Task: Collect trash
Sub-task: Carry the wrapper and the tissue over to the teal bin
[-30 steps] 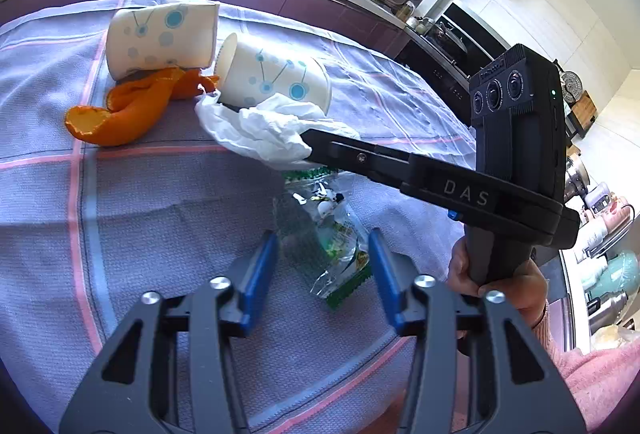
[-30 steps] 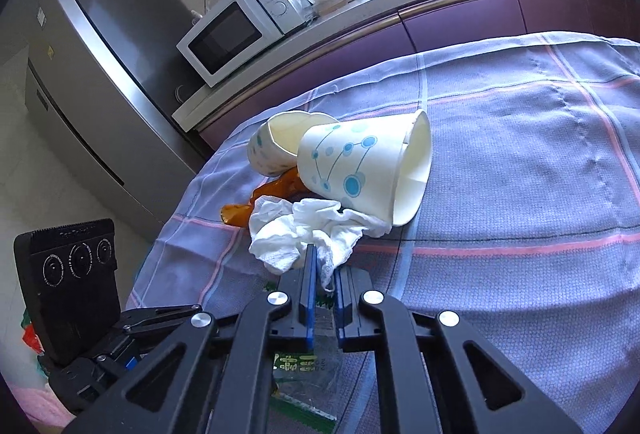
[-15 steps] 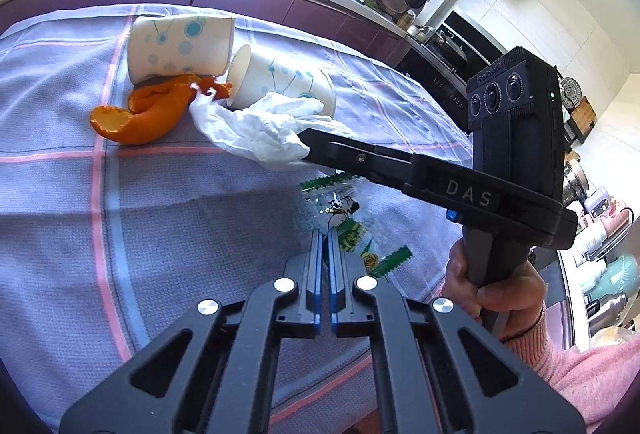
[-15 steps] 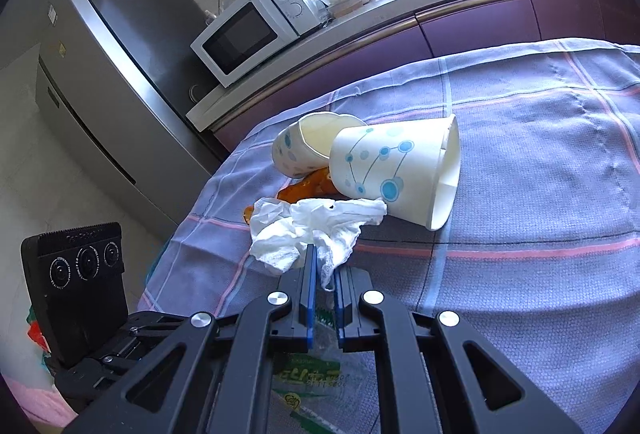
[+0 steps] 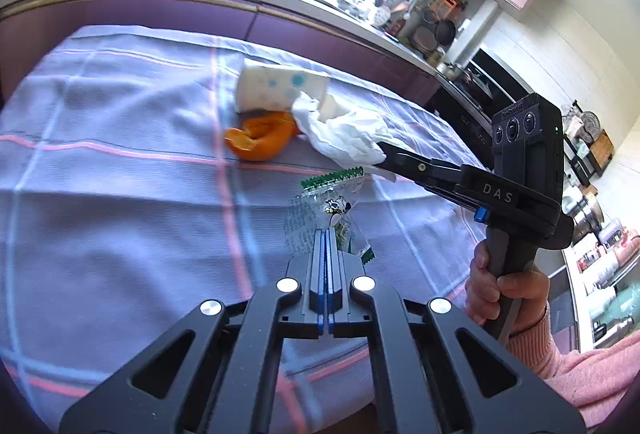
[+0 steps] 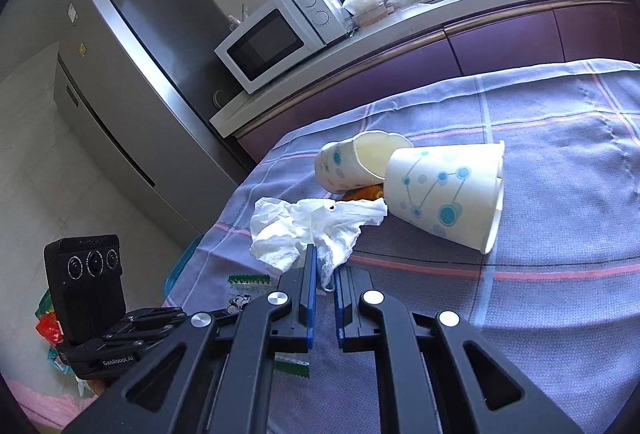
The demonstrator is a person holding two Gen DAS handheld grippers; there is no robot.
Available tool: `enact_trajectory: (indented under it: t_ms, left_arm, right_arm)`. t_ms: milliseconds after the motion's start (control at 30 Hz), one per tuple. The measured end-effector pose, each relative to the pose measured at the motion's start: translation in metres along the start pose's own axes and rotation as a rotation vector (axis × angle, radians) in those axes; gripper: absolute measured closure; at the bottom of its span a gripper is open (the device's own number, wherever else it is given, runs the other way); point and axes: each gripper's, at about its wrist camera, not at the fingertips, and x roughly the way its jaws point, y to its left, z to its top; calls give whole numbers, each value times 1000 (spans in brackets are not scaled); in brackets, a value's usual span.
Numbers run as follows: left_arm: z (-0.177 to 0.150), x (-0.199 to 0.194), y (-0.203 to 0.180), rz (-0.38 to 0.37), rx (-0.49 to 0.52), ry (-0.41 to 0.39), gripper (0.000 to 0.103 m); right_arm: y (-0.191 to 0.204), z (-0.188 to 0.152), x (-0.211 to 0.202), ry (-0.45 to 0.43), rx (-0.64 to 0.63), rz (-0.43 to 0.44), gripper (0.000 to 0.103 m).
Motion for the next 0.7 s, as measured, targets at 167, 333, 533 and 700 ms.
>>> enact_trajectory:
  t_ms: [167, 333, 533, 700]
  left_arm:
    - [-6, -37, 22, 52, -42, -54, 102]
    - [-12, -79, 50, 107, -106, -127, 102]
    - [-20, -130, 84, 191, -182, -222, 102]
    - [-29, -173, 113, 274, -244, -292, 102]
  right_arm:
    - [19, 5, 14, 17, -33, 35, 96]
    - [45, 10, 32, 39, -80, 78, 96]
    - [85, 14, 65, 95, -156, 133, 96]
    - [120, 16, 95, 149, -226, 182, 96]
